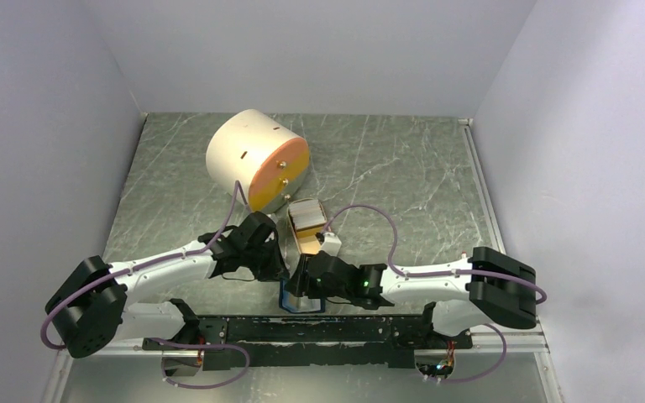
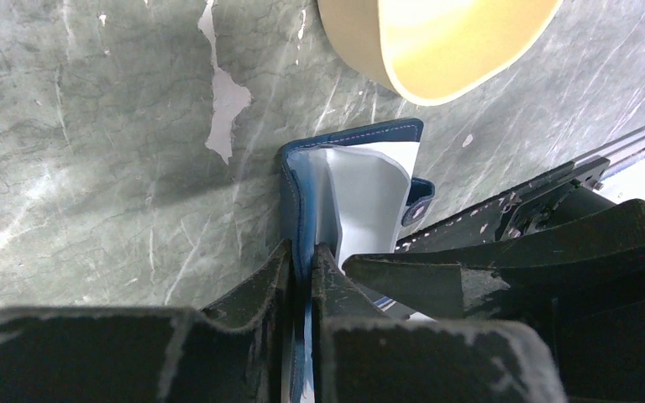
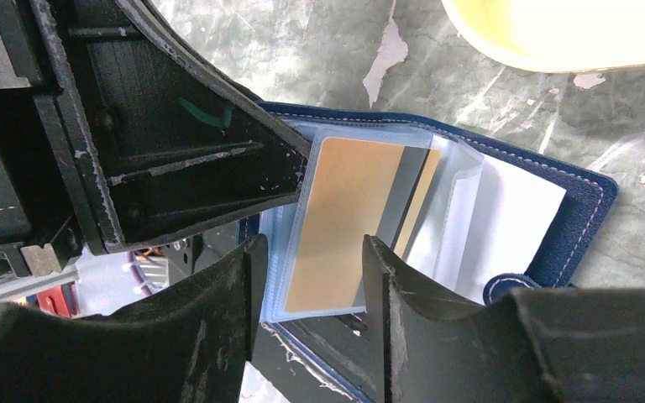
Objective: Put the credit cards into the card holder
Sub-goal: Turn over the card slot in the card holder.
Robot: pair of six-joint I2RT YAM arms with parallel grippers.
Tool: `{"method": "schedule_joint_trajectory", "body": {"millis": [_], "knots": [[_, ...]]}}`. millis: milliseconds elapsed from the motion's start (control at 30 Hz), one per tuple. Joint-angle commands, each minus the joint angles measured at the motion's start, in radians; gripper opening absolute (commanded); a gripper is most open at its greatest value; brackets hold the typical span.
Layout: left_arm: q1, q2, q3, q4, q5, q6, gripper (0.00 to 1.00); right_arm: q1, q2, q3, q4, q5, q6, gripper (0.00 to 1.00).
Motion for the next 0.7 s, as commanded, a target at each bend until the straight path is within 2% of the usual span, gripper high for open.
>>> {"method": "schedule_joint_trajectory", "body": {"millis": [0,200,667], "knots": [[-0.005,0.004,-0.009,0.021,0.019,0.014,0.09,0.001,-0.024,-0.004,-0.048,0.056,-0.018,0.48],[-0.005,0.009,-0.013,0.027,0.028,0.015,0.09,0.001,-0.047,0.018,-0.061,0.058,-0.021,0.55],[-0.005,-0.001,-0.034,0.054,0.044,0.008,0.09,-0.004,0.03,0.06,-0.098,0.089,-0.04,0.54]]}}
